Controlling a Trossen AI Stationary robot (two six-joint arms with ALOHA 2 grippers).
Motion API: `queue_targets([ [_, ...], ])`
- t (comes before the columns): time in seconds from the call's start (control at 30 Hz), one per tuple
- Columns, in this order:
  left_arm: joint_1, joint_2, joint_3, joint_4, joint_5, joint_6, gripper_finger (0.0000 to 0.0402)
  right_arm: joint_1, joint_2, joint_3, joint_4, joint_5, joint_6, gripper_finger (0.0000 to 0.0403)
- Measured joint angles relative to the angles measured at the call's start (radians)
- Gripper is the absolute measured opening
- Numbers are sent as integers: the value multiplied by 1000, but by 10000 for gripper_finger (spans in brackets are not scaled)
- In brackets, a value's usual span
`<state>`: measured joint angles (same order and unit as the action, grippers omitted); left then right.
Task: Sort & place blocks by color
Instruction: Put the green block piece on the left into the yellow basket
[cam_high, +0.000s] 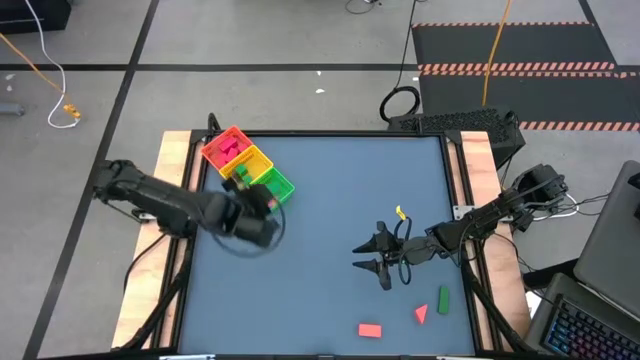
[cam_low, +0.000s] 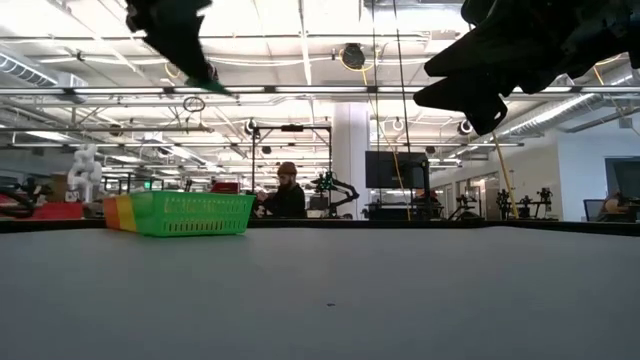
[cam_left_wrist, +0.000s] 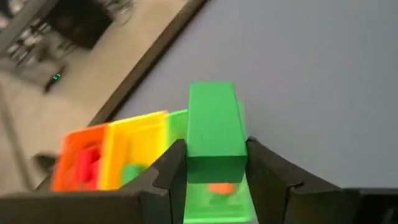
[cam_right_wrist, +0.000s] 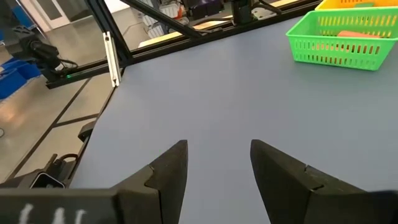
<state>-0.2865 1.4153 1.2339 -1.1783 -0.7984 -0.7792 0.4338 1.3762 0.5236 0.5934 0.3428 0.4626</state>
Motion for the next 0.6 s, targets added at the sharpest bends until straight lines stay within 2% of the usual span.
queue_targets([
  [0.1, 107, -29, 0, -107, 43, -13, 127, 0, 0, 0, 0, 0, -3, 171],
  [0.2, 219, -44, 0, -142, 86, 13, 127, 0, 0, 0, 1, 1, -3, 171],
  [0.47, 529, -26, 0, -118, 163, 202, 127, 0, 0, 0, 8, 1, -3, 171],
  [0.6, 672, -27, -2, -65, 299, 337, 127, 0, 0, 0, 7, 0, -3, 171],
])
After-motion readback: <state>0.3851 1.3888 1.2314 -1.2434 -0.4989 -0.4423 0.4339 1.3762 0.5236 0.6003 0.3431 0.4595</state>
